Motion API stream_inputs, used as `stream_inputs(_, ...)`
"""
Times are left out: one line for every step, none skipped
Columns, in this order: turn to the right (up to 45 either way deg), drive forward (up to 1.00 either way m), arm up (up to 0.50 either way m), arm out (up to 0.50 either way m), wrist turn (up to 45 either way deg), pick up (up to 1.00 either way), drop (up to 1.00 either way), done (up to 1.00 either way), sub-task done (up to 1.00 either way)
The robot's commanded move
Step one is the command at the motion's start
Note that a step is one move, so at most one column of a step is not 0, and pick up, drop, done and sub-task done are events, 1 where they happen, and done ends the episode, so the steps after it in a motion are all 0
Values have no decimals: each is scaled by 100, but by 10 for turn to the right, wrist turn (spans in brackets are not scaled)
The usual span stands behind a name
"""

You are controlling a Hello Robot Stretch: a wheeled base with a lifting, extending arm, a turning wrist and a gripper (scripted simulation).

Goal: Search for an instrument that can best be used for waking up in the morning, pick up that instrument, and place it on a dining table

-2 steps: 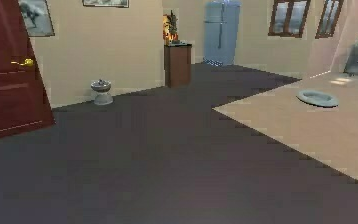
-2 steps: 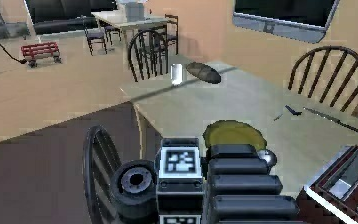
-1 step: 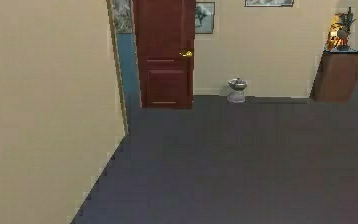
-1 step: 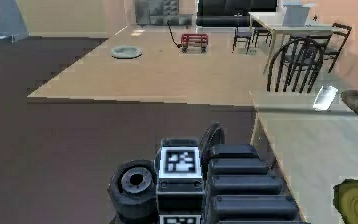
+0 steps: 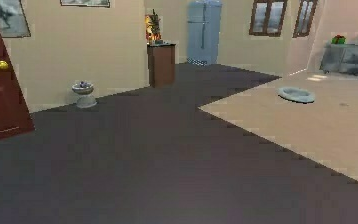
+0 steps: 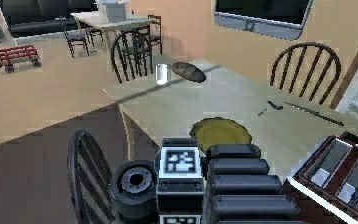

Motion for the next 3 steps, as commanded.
stream_inputs(450,0,0,0,0,0,0,0,0)
stream_inputs(450,0,0,0,0,0,0,0,0)
stream_inputs(180,0,0,0,0,0,0,0,0)
